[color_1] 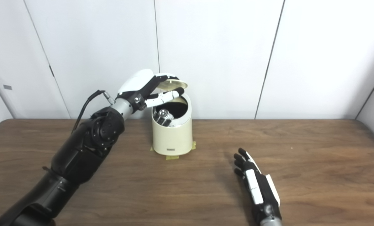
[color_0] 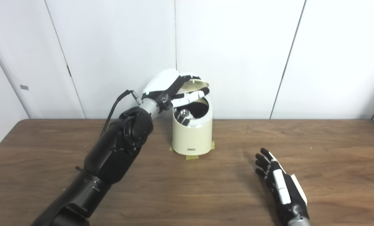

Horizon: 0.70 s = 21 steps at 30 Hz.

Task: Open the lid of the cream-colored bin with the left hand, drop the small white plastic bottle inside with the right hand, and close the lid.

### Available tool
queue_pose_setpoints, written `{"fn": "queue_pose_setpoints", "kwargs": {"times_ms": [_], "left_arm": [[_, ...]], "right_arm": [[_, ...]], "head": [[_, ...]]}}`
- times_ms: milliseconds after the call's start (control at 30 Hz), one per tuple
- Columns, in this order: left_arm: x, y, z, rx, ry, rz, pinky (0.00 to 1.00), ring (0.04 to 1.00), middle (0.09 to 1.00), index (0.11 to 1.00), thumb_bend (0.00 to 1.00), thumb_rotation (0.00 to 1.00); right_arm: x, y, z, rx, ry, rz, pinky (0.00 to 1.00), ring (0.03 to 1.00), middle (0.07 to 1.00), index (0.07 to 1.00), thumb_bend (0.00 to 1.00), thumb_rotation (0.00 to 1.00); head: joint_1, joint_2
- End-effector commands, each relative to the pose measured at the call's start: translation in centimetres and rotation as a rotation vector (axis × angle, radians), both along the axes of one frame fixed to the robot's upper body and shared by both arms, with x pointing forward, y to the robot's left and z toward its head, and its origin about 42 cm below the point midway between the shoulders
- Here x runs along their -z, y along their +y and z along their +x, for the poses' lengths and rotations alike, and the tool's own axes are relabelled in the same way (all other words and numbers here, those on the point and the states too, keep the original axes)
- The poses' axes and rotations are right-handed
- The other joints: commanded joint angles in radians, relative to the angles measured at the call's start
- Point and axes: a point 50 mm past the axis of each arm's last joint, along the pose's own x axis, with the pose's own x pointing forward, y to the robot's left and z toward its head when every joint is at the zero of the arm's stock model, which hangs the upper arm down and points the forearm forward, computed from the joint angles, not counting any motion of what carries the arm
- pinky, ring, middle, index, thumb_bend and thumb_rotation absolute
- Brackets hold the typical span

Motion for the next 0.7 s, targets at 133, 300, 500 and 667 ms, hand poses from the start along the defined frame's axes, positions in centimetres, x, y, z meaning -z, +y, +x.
{"fn": "queue_pose_setpoints", "kwargs": {"times_ms": [133, 300, 500, 667], "left_arm": [[-3.5, -0.6, -0.5, 0.023, -0.137, 0.107, 0.81, 0.881, 0.864, 0.828, 0.64, 0.93], [-2.8, -0.1, -0.4, 0.0, -0.076, 0.125, 0.85, 0.883, 0.857, 0.826, 0.64, 0.92], [-1.7, 0.8, -0.6, -0.003, -0.039, 0.151, 0.82, 0.864, 0.844, 0.816, 0.65, 0.94], [-0.8, 1.3, -0.9, -0.004, -0.013, 0.173, 0.82, 0.863, 0.847, 0.817, 0.65, 0.94]], "right_arm": [[-0.3, -0.2, 0.5, 0.01, 0.0, -0.05, 0.87, 0.895, 0.887, 0.926, 0.55, 0.97], [-0.5, -0.3, 0.3, 0.011, -0.005, -0.102, 0.84, 0.883, 0.88, 0.928, 0.53, 1.0], [-0.7, -0.5, 0.2, 0.007, -0.009, -0.128, 0.79, 0.863, 0.87, 0.929, 0.53, 0.98], [-1.0, -0.6, 0.1, 0.01, -0.008, -0.114, 0.8, 0.86, 0.865, 0.929, 0.52, 0.95]], "head": [[0.001, 0.006], [0.0, 0.011], [0.001, 0.02], [0.012, 0.032]]}}
